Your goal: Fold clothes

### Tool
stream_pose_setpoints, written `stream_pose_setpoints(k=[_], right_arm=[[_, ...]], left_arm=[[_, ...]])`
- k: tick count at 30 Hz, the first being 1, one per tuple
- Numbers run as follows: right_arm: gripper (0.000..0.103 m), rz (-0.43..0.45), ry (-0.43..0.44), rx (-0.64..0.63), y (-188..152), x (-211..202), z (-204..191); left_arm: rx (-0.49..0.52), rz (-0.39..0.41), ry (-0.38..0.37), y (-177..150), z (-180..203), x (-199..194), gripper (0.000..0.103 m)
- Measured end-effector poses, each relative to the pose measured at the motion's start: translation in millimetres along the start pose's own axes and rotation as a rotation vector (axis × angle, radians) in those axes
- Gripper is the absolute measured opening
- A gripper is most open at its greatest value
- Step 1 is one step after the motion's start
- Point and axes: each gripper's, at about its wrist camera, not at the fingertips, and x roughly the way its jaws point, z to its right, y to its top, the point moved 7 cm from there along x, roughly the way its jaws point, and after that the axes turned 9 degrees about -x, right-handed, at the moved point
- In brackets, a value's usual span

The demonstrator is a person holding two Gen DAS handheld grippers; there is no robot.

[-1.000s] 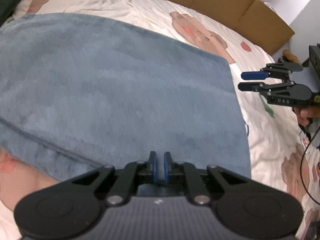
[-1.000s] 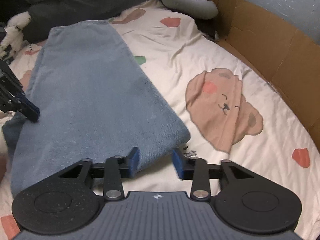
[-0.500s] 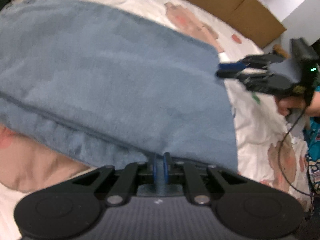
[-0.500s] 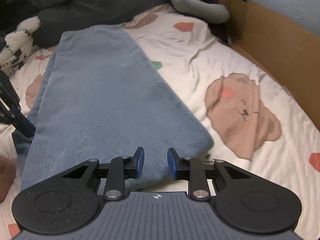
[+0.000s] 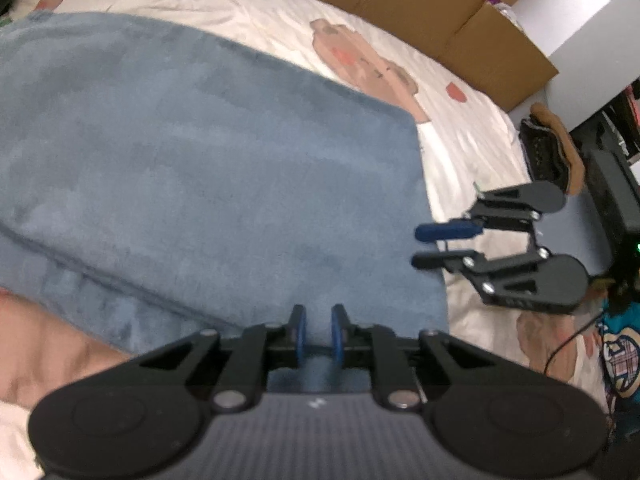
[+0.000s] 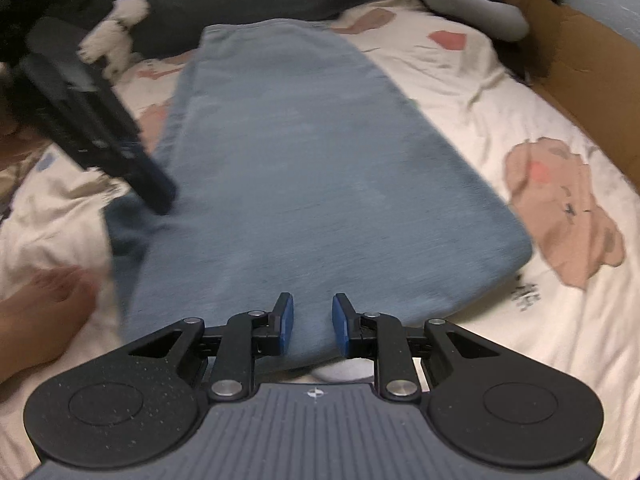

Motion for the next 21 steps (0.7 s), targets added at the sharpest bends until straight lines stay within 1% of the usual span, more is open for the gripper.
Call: stream_pose_setpoints(k=[2, 7, 10, 11, 14, 17, 21], right_arm=[[0.027, 0.0, 0.015, -0.025, -2.9, -1.9, -11.0], [0.027, -0.004, 0.063, -0.066, -5.8, -3.2, -34.6], [0.026, -0.008, 0.072, -0.083, -7.8, -2.6, -43.7], [0.026, -0.01, 0.074, -0.081, -8.3, -3.0, -45.4], [0.023, -0.018, 0.081, -0.071, -9.7, -4.1, -50.0], [0.02, -0.029, 0.087, -0.044, -10.3, -6.8, -51.8], [0.022, -0.044, 0.107, 0.037, -13.7, -14.0, -45.1]], left_arm=[[-0.017, -0.013, 0.006, -5.4, -5.5, -0.6, 0.014], [-0.038, -0.036, 0.028, -17.9, -16.9, -5.0, 0.013], [-0.032, -0.047, 0.045, -22.1, -18.5, -3.4, 0.011], [-0.029, -0.052, 0.05, -23.6, -19.1, -2.7, 0.011], [-0.021, -0.078, 0.054, -31.9, -20.3, 5.4, 0.003], [-0.031, -0.085, 0.053, -32.8, -21.3, 4.4, 0.003], [-0.044, -0.093, 0.052, -33.9, -22.5, 3.1, 0.003]])
